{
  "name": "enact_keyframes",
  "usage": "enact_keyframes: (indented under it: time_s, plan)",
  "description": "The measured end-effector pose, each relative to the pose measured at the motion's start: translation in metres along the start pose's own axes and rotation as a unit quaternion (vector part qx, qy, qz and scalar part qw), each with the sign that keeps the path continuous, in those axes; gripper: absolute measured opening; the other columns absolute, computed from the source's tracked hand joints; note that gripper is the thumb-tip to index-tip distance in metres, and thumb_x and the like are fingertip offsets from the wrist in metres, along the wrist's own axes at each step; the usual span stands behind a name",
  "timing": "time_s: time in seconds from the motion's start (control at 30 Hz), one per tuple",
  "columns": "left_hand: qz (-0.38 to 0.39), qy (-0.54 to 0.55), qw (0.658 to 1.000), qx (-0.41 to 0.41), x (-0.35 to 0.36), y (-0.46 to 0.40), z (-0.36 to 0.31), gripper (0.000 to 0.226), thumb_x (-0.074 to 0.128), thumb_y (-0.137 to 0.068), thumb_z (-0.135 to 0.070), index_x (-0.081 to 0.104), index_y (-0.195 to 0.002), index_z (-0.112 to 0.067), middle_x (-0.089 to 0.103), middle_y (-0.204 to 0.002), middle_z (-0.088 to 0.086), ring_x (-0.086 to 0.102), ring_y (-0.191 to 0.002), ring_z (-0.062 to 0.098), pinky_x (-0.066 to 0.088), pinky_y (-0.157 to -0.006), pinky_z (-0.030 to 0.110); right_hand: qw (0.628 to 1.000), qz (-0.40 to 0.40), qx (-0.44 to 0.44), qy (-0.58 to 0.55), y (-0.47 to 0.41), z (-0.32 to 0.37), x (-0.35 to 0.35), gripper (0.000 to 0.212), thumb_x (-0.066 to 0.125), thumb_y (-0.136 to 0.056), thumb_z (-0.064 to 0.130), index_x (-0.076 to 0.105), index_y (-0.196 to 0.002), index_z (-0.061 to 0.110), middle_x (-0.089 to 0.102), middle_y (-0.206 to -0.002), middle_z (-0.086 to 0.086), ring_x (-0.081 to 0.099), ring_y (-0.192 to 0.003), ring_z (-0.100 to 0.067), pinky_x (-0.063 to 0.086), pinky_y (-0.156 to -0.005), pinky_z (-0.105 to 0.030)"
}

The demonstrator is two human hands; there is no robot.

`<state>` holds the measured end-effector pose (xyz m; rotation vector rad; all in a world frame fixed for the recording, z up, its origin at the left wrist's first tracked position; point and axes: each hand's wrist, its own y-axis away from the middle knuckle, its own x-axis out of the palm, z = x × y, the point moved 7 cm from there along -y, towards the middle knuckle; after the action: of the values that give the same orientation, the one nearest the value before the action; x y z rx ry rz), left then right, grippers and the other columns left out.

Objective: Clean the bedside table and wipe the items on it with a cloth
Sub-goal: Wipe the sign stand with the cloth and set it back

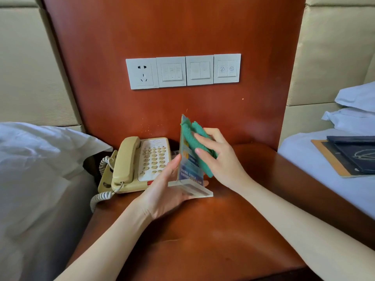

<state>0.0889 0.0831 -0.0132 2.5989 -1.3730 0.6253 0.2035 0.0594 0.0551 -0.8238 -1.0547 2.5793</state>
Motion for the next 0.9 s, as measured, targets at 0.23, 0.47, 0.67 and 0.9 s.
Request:
enact_keyframes:
  time_s: [0.23,0.47,0.67,0.9]
  plan:
    - [-0.004,0.026,0.997,0.077,-0.01,0.005,-0.017,0.062,0.035,-0.094,-0.056,0.041,-0.145,-0.021,0.04,-0.149,0.018,0.04,-0.134,0.037,0.026,-0.112,0.061,0.987,0.153,-0.021,-0.043,0.013,0.02,0.023,0.036,0.058,-0.09,-0.001,0.069,-0.112,0.024,0.054,-0.114,0.023,0.046,-0.118,-0.008,0.045,-0.099,-0.023]
    - [0.02,0.019,0.996,0.087,-0.005,0.011,-0.019,0.072,0.058,-0.085,-0.054,0.043,-0.143,-0.015,0.046,-0.143,0.019,0.044,-0.129,0.035,0.028,-0.111,0.06,0.98,0.198,-0.024,0.024,0.015,0.017,0.018,0.03,0.058,-0.09,-0.001,0.073,-0.106,0.019,0.055,-0.108,0.016,0.046,-0.109,-0.009,0.048,-0.092,-0.025]
    - [0.019,0.029,0.995,0.089,-0.007,0.012,-0.021,0.075,0.066,-0.079,-0.053,0.047,-0.141,-0.015,0.045,-0.145,0.021,0.047,-0.128,0.034,0.031,-0.11,0.06,0.967,0.217,-0.031,0.131,0.016,0.01,0.014,0.03,0.056,-0.092,0.002,0.073,-0.105,0.024,0.048,-0.106,0.02,0.042,-0.105,-0.007,0.048,-0.093,-0.031]
    - [0.02,-0.005,0.995,0.097,-0.006,0.013,-0.024,0.076,0.063,-0.082,-0.056,0.043,-0.144,-0.016,0.04,-0.149,0.019,0.038,-0.135,0.036,0.02,-0.114,0.063,0.976,0.157,-0.072,0.134,0.02,0.018,0.007,0.027,0.057,-0.092,0.005,0.075,-0.102,0.023,0.055,-0.11,0.01,0.044,-0.105,-0.012,0.047,-0.087,-0.021]
